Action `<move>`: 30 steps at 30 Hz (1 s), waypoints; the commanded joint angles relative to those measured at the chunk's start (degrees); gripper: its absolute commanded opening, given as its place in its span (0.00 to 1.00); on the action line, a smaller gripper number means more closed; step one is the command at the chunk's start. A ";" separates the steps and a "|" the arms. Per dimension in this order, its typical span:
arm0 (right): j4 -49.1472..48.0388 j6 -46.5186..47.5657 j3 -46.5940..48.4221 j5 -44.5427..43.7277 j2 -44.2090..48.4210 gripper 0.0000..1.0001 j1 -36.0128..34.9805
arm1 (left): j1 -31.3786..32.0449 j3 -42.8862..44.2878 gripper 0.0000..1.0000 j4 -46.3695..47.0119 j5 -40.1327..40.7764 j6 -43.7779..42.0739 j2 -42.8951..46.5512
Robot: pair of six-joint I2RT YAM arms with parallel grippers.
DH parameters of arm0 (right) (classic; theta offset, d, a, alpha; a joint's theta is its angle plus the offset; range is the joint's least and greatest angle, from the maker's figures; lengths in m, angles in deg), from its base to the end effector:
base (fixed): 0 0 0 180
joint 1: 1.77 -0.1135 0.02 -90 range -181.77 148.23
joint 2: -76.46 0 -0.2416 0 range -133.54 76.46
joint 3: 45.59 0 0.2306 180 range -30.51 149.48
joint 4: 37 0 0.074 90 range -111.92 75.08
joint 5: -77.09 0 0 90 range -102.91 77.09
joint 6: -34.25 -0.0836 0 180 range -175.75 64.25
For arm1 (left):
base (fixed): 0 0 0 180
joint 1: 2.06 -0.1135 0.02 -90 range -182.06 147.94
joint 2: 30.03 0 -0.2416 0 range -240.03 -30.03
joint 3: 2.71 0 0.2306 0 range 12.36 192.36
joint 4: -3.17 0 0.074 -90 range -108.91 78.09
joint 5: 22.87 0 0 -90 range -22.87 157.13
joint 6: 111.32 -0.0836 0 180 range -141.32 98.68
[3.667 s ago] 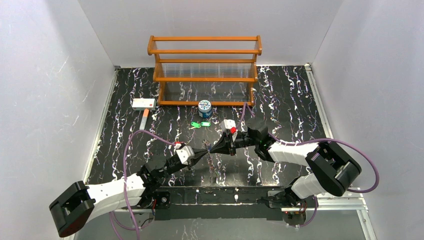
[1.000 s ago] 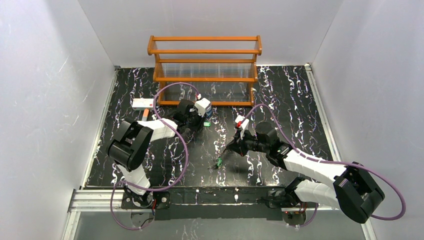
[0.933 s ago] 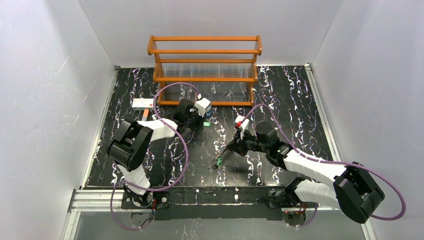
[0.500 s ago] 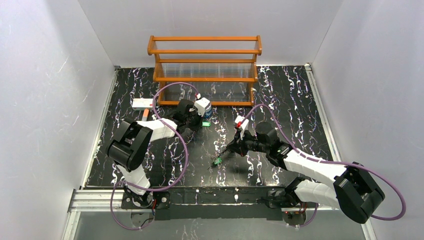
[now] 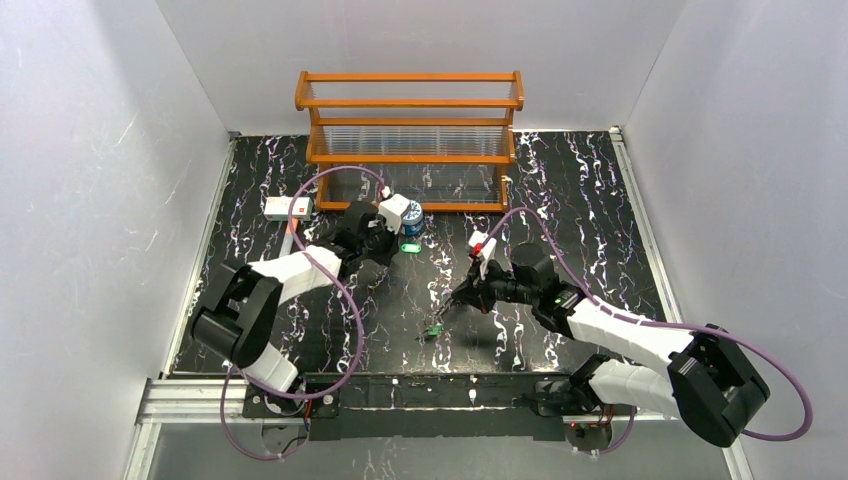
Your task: Put the keys on the keyring
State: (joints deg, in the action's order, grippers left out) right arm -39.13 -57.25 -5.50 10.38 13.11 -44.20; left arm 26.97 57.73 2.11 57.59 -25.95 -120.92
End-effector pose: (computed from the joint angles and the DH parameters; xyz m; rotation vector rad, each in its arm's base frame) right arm 0.1727 0.2026 0.1840 -0.9621 1.7715 0.8934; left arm 0.3045 -0.1848 0.1564 0.7152 2.0192 -0.4277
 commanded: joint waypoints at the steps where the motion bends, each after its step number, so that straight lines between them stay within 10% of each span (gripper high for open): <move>1: -2.03 1.07 3.79 1.35 0.27 0.01 0.16 | -0.23 -1.80 0.00 -1.07 -2.75 3.74 8.10; 19: 1.85 -7.47 13.38 -5.59 -8.31 0.01 0.20 | -0.16 -5.61 0.00 -9.27 -15.43 10.35 33.78; 30: 5.08 -6.47 16.55 0.47 -12.37 0.01 0.17 | 3.01 -17.15 0.00 5.34 -21.40 14.27 43.00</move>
State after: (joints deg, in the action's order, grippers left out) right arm -33.41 -63.83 7.81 7.05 0.82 -44.20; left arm 28.22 42.80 0.67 38.96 -13.71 -79.94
